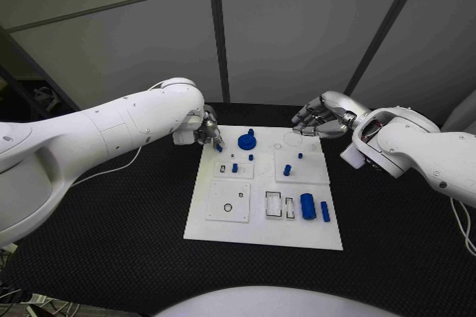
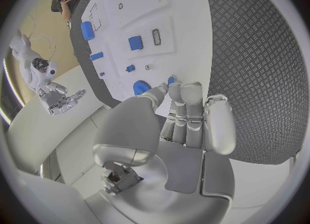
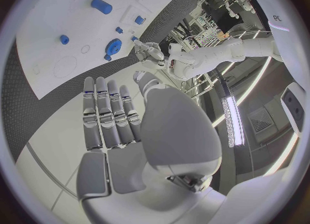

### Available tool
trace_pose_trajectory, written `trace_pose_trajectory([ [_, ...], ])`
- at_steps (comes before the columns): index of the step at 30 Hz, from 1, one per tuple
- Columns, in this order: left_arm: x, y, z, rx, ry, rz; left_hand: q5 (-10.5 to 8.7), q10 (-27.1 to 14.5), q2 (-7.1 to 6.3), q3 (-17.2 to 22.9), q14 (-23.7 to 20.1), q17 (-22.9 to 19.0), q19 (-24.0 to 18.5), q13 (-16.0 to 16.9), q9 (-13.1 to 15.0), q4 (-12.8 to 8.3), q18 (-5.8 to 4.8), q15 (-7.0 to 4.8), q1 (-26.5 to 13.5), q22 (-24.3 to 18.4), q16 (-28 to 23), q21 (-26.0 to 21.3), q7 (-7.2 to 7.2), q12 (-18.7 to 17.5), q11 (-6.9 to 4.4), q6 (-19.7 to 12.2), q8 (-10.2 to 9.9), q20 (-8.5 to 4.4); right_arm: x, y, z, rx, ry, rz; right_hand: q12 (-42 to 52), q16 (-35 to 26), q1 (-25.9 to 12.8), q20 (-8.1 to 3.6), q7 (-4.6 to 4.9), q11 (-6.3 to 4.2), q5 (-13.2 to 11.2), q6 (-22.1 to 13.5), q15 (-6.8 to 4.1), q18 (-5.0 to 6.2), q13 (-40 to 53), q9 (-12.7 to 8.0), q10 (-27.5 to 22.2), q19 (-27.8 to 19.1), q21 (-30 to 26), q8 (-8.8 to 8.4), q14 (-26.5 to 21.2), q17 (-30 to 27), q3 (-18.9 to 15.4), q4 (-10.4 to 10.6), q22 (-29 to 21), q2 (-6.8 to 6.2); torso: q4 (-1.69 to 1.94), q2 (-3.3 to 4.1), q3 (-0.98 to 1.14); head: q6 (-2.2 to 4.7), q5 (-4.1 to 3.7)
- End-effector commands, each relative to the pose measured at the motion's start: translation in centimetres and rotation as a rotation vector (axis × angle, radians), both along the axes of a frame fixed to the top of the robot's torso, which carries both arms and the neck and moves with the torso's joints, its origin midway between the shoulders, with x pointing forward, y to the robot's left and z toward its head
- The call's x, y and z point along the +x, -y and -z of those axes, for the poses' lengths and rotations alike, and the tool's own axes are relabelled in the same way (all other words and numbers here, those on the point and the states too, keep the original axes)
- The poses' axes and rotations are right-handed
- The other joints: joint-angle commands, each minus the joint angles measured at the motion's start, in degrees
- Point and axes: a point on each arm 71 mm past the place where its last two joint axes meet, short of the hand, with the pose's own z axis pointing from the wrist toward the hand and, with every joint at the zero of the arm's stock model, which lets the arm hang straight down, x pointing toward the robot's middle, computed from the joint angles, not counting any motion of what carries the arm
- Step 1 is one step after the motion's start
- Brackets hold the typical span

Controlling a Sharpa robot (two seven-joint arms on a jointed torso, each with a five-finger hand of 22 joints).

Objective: Assemble the parts on the task board

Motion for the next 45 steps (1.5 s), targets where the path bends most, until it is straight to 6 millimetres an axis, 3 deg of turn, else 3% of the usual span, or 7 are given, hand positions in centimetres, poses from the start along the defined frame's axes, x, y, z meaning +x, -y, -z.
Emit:
trace_pose_trajectory([
  [1,-0.1,-0.2,-0.3,-0.050,0.024,-0.022,0.52,0.65,-0.65,7.89,0.46,0.17,0.25,-0.10,0.50,-6.17,-7.97,-0.09,-1.12,0.97,0.33,-0.38,-0.20,-0.21,-0.14,-0.21,0.66,-0.08,0.0,0.0,-0.1,0.002,0.002,-0.006,0.18,0.14,0.38,-0.07,0.05,-0.44,0.32,0.54,0.02,0.65,-0.06,-0.06,0.06,0.45,-0.28,0.19,0.51,-0.05,0.19,-0.30,-0.09,0.30,0.05,-0.03,0.00,-0.01,0.04],
  [6,-0.8,-0.9,-0.5,-0.112,0.029,-0.057,1.39,1.26,-2.20,11.54,0.62,0.41,0.37,0.02,1.22,-7.13,-8.00,-0.23,-2.63,1.16,0.65,-0.35,-0.41,0.05,-0.35,-0.09,1.73,-0.20,0.0,0.1,-0.1,0.001,0.002,-0.003,0.17,0.13,0.35,-0.07,0.07,-0.43,0.41,0.54,0.02,0.65,-0.06,-0.06,0.06,0.47,-0.31,0.18,0.52,-0.07,0.19,-0.28,-0.11,0.28,0.10,-0.05,0.03,0.02,0.19],
  [11,-1.9,-1.6,-0.8,-0.170,0.040,-0.090,4.67,2.08,-3.84,14.27,0.71,0.54,0.53,0.22,1.91,-7.59,-8.04,-0.44,-4.29,1.44,0.80,-0.22,-0.63,0.33,-0.55,0.29,2.79,-0.39,0.0,0.2,-0.1,0.001,0.002,-0.002,0.17,0.13,0.35,-0.07,0.07,-0.43,0.41,0.54,0.02,0.65,-0.06,-0.06,0.06,0.47,-0.31,0.18,0.52,-0.07,0.19,-0.28,-0.11,0.28,0.12,-0.05,0.01,0.09,0.28],
  [19,-4.3,-2.3,-1.0,-0.226,0.091,-0.118,7.10,3.03,-5.57,17.00,0.77,0.65,0.77,0.26,2.75,-7.98,-8.11,-0.73,-5.80,1.85,0.93,0.01,-1.00,0.41,-0.91,0.70,4.05,-0.66,0.0,0.4,-0.1,0.000,0.002,0.004,0.17,0.12,0.31,-0.07,0.09,-0.41,0.46,0.54,0.02,0.65,-0.06,-0.06,0.06,0.49,-0.33,0.18,0.52,-0.09,0.18,-0.26,-0.13,0.25,0.11,-0.05,0.00,0.12,0.51],
  [31,-6.7,-1.2,-0.3,-0.224,0.121,-0.088,7.83,3.58,-6.39,18.24,0.78,0.67,0.91,0.28,3.17,-8.10,-8.16,-0.87,-6.43,2.10,0.94,0.16,-1.21,0.43,-1.10,0.92,4.72,-0.79,0.1,0.4,-0.1,0.000,0.003,0.005,0.17,0.12,0.31,-0.07,0.09,-0.41,0.46,0.54,0.02,0.65,-0.06,-0.06,0.06,0.49,-0.33,0.18,0.52,-0.09,0.18,-0.26,-0.13,0.25,-0.04,0.01,-0.01,0.09,0.82],
  [45,-7.6,-0.3,0.9,-0.139,0.111,-0.043,8.58,3.99,-7.05,19.27,0.80,0.68,1.04,0.29,3.56,-8.11,-8.21,-0.99,-7.07,2.35,0.94,0.32,-1.37,0.40,-1.25,1.01,5.29,-0.90,0.1,0.4,-0.1,0.001,0.003,0.004,0.17,0.12,0.31,-0.07,0.09,-0.41,0.46,0.54,0.02,0.65,-0.06,-0.06,0.06,0.49,-0.33,0.18,0.52,-0.09,0.18,-0.26,-0.13,0.25,-0.01,0.03,-0.05,-0.07,0.72],
])
